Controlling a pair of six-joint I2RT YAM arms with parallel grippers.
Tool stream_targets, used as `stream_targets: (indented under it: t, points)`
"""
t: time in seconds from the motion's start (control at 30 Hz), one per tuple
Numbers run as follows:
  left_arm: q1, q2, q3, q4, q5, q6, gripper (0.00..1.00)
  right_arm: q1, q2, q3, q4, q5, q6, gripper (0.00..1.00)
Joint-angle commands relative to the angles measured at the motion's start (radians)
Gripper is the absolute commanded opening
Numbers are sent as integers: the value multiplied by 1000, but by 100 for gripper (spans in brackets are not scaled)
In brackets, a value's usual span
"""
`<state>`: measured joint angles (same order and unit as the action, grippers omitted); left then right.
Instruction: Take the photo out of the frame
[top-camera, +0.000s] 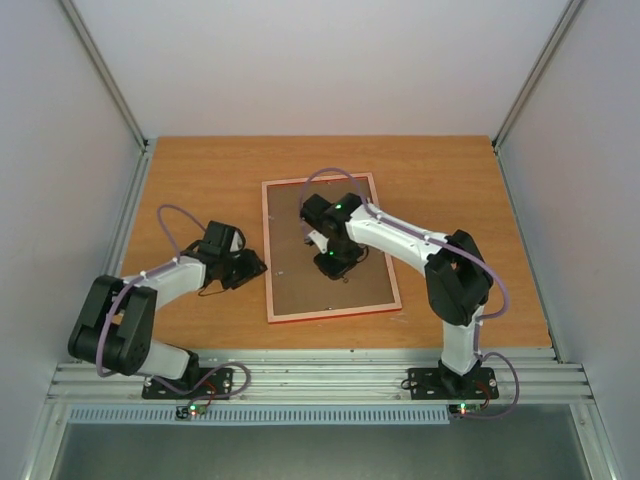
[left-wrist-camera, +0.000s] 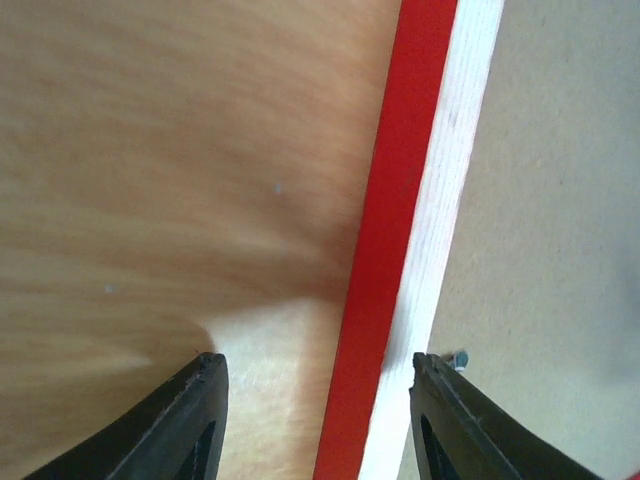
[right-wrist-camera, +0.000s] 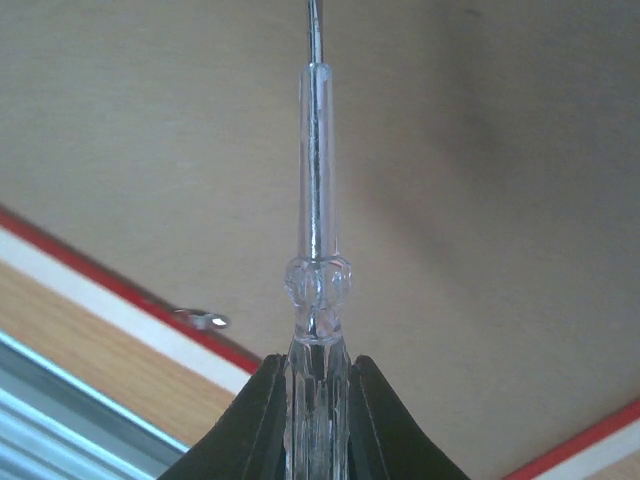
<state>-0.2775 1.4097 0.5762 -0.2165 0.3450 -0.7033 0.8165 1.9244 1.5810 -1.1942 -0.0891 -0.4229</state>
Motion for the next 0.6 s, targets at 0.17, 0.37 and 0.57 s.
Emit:
stream_targets:
  t: [0.17,0.37,0.57]
  points:
    - [-31,162,184,-70,-98,81,52,-86,-91,-110,137,28,62,1]
    - [-60,261,264,-92,-116,103,52,-111,-89,-125,163,27,63,1]
    - [-104,288,285,-106,-126,121,40,-114,-68,-96,169,20,57,1]
